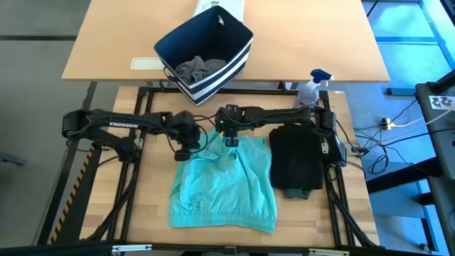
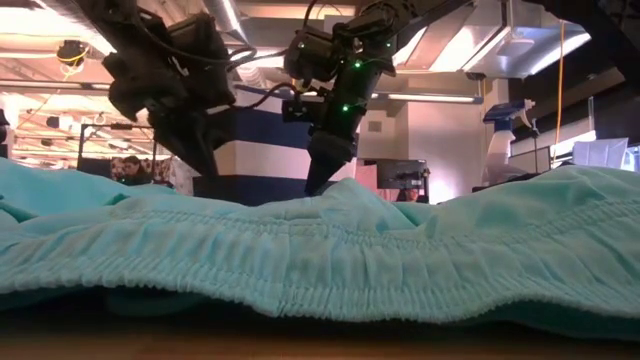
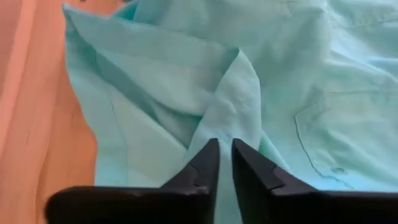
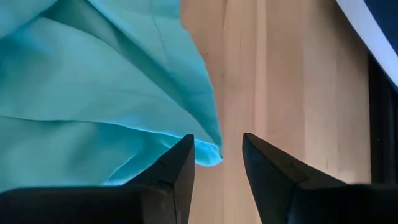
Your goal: Fold Laundry from Bin
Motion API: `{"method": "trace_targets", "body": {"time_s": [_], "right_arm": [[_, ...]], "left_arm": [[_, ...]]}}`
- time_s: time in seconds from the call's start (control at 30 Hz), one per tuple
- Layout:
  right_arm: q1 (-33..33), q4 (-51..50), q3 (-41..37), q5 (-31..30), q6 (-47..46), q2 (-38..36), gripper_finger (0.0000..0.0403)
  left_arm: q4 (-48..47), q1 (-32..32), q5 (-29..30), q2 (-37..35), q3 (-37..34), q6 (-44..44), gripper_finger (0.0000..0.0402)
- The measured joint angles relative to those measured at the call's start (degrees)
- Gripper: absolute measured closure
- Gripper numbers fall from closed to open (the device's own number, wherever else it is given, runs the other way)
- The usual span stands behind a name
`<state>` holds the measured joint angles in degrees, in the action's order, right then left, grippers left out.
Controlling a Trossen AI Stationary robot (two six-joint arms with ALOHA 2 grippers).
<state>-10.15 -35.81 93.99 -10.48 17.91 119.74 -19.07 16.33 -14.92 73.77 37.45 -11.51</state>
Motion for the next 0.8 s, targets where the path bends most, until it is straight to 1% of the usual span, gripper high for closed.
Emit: {"method": "trace_targets", "body": {"time_s": [0.27,0.37,0.43,0.53,0.63,0.73,0.8], "right_arm": [[0.0,-0.35,0.0,0.08,-0.03,0.02,0.0267],[0.0,-0.35,0.0,0.08,-0.03,0.02,0.0267],[0.0,-0.35,0.0,0.08,-0.02,0.02,0.0267],[0.0,-0.25,0.0,0.08,-0.04,0.02,0.0267],[0.0,-0.24,0.0,0.08,-0.03,0.02,0.0267],[0.0,-0.24,0.0,0.08,-0.02,0.02,0.0267],[0.0,-0.26,0.0,0.08,-0.02,0.02,0.0267]], "left_arm": [[0.84,2.35,-3.62,7.05,0.0,-0.65,0.0245],[1.39,2.73,-6.6,10.02,0.0,-0.54,0.0213],[2.68,2.78,-8.51,11.55,0.0,0.35,0.0199],[2.98,2.78,-9.29,12.81,0.0,0.45,0.0189],[3.07,2.78,-9.01,12.97,0.0,0.41,0.0192],[3.13,2.78,-8.45,12.97,0.0,0.35,0.0208],[3.16,2.78,-8.3,12.97,0.0,-0.12,0.0229]]}}
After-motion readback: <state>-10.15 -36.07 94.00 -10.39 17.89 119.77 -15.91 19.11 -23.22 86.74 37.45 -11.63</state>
